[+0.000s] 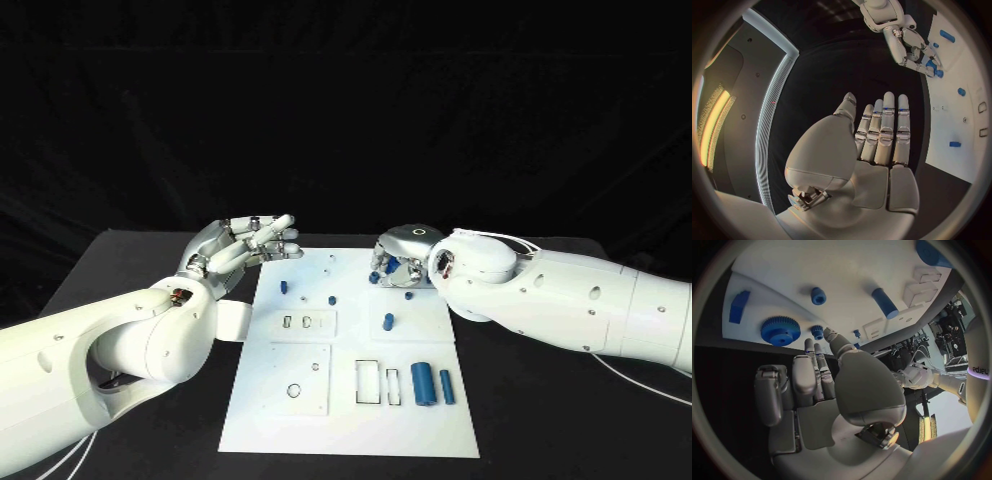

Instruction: Assemble the parts on the task board

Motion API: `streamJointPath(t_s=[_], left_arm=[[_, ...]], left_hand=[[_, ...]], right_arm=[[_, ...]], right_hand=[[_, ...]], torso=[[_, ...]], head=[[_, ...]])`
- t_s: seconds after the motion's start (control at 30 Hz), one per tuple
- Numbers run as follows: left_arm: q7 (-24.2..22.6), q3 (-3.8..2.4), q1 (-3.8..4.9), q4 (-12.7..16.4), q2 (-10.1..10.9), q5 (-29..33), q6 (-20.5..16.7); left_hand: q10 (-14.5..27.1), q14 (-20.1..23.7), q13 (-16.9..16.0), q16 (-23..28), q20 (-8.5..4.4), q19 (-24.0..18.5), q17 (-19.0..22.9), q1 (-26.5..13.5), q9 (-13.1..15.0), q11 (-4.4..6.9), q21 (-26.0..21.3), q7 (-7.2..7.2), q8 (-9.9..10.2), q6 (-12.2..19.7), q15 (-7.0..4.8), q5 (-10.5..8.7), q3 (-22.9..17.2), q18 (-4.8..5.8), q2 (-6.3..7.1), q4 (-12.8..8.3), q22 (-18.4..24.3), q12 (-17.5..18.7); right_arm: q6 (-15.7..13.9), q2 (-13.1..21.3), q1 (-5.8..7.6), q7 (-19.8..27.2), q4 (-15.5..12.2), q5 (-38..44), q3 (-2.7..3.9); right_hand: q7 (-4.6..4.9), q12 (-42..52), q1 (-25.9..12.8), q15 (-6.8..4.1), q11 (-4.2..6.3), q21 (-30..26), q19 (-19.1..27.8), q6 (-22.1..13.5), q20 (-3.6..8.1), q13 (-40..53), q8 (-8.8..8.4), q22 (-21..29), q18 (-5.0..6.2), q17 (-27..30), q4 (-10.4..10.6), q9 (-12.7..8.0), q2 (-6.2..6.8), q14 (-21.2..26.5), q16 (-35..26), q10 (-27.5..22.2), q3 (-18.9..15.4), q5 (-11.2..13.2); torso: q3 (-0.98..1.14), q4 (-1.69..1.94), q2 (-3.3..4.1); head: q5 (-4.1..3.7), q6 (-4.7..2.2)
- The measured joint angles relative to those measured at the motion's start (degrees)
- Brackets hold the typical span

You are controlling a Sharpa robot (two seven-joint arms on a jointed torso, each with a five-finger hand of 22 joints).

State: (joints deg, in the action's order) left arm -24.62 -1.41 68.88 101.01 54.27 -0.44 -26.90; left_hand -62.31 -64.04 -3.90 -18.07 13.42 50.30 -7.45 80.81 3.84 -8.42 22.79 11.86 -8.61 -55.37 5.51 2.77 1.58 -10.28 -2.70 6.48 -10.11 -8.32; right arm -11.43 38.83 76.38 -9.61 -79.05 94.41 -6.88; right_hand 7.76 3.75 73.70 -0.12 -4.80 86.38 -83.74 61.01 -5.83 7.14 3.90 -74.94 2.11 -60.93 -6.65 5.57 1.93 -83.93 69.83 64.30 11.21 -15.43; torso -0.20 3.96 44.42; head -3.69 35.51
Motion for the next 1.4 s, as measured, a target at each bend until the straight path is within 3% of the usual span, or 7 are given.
streamJointPath(t_s=[1.4], left_arm=[[1.88, -0.03, 0.25, 0.26, 0.29, -0.04, 1.48]], left_hand=[[0.41, 0.0, -0.02, 0.56, 0.0, 0.0, 0.02, 0.54, -0.04, -0.41, 0.0, 0.41, 0.67, 0.41, 0.0, 0.0, 0.3, 0.0, -0.22, -0.01, 0.23, 0.78]], right_arm=[[0.41, -1.91, 0.34, 0.09, 1.5, -1.15, 0.08]], right_hand=[[-0.04, 0.0, -0.17, 0.0, 0.1, 0.26, 0.01, 0.46, 0.0, -0.03, 0.0, 0.03, 0.01, -1.02, 1.61, 0.22, 0.29, 0.01, 1.66, 1.75, 4.09, -0.21]], torso=[[0.18, 0.2, 1.08]], head=[[-0.09, 0.22]])
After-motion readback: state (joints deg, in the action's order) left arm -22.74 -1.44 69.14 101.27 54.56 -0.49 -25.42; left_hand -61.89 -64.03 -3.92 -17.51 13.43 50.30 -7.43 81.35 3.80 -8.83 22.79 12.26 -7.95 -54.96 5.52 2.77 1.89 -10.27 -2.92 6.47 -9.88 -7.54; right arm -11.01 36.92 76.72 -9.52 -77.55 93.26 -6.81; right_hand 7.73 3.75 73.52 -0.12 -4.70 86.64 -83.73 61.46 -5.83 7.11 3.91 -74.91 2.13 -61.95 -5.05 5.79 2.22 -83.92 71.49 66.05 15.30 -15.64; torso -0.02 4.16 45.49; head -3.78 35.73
